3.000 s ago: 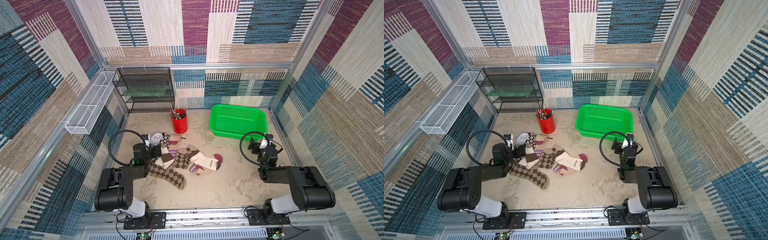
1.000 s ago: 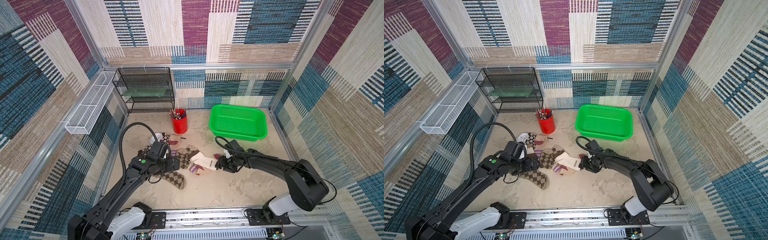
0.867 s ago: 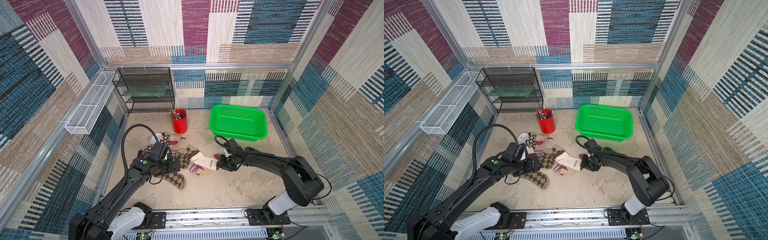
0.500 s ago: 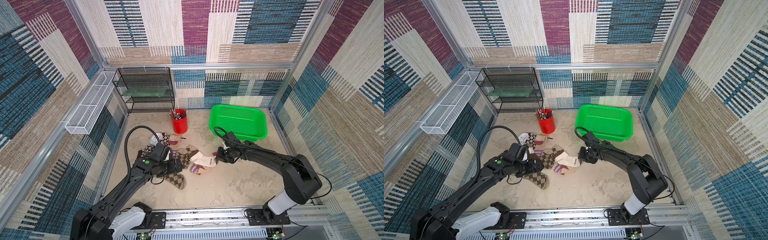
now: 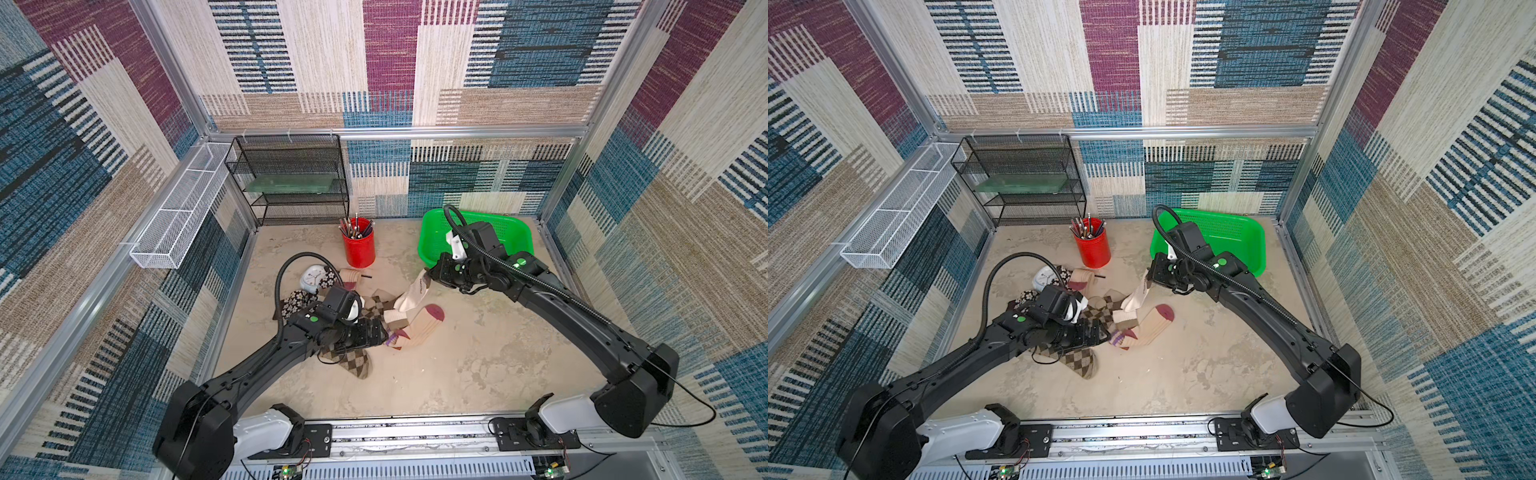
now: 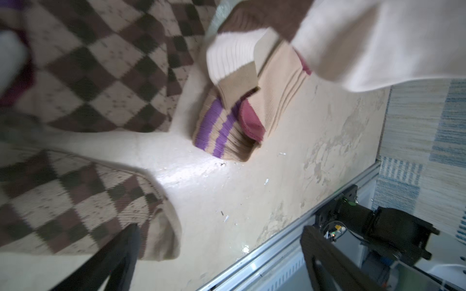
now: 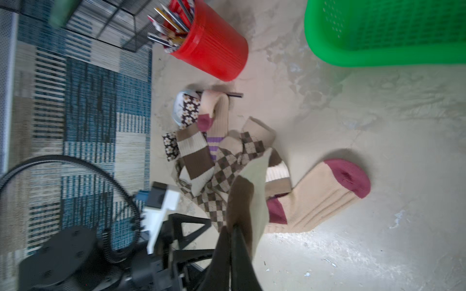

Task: Place the socks together as a pair
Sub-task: Place the sock at the center of the board.

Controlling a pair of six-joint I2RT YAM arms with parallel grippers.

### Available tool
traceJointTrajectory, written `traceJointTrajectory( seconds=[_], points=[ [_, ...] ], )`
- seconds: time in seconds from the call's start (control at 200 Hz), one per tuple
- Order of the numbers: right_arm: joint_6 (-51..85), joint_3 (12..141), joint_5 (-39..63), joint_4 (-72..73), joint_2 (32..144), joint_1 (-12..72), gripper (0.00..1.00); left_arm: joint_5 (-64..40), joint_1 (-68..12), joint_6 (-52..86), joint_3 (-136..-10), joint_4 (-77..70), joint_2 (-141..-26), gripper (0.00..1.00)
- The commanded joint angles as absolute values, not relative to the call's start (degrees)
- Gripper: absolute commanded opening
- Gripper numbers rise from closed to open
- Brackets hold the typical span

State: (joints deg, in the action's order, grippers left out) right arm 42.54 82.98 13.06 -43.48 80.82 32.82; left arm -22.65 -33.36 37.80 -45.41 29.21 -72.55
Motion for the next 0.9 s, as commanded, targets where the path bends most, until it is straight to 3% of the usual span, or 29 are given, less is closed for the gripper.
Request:
traceJointTrajectory(
  seconds=[0.0, 0.125, 0.456, 0.891],
  points=[
    [40.84, 86.84, 11.9, -47.25, 78.59, 32.09, 0.0, -28.86, -36.41, 39.99, -48.22, 22.95, -78.25, 0.94],
    [40.74, 89.49, 10.48, -47.39, 74.2, 30.48, 0.0, -30.79, -38.85, 40.32, -52.54, 21.96, -85.98, 0.85],
    [40.42, 93.87, 15.16, -50.15, 69.95, 27.47, 0.0, -34.63, -39.81, 43.44, -59.83, 19.63, -104.61, 0.76],
    [40.86, 91.48, 31.96, -41.2, 71.41, 31.7, 0.0, -13.73, -30.78, 42.26, -66.08, 33.32, -110.56, 0.7]
  ],
)
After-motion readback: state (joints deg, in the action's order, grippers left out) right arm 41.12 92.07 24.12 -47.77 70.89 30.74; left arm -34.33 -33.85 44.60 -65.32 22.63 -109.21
